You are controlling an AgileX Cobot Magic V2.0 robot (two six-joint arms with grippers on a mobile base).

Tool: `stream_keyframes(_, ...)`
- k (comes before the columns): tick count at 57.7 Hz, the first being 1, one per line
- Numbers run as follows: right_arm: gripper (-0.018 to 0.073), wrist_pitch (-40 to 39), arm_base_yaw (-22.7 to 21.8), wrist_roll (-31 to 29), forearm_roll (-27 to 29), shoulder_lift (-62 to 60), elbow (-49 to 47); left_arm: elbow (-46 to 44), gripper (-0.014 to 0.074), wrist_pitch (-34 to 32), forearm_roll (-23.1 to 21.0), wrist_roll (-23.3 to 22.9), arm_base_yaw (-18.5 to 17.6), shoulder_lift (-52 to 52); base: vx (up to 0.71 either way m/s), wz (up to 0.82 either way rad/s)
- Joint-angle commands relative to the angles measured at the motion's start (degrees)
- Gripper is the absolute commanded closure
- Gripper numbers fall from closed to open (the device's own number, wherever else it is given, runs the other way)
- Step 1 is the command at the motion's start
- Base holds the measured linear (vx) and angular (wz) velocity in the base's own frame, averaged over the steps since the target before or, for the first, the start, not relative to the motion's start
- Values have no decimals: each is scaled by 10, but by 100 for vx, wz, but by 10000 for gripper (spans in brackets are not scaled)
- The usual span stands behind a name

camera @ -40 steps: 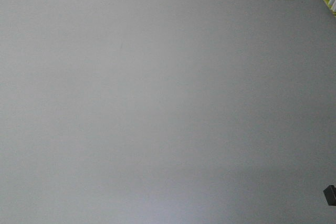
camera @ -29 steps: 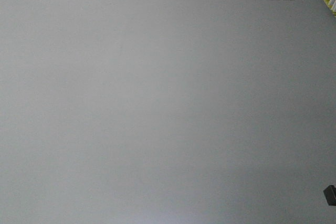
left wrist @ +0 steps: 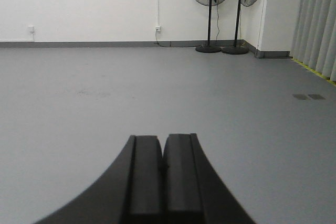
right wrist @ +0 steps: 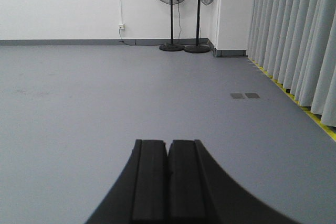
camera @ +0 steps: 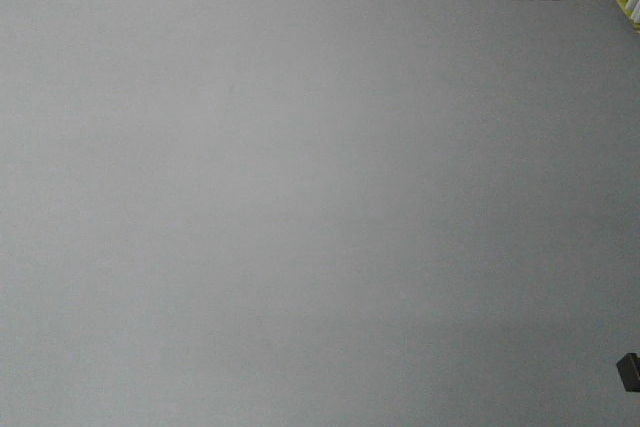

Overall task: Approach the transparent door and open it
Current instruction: 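Drive the base forward across the grey floor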

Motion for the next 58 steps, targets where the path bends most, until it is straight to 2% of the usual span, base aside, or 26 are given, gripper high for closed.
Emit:
stream_keyframes(1, 565, -48, 0, -3, -2, -7, 2, 9, 603, -47, -6, -1, -3, -3, 0, 0)
stream_keyframes(58, 565, -48, 0, -3, -2, -7, 2, 9, 603, -47, -6, -1, -3, -3, 6, 3)
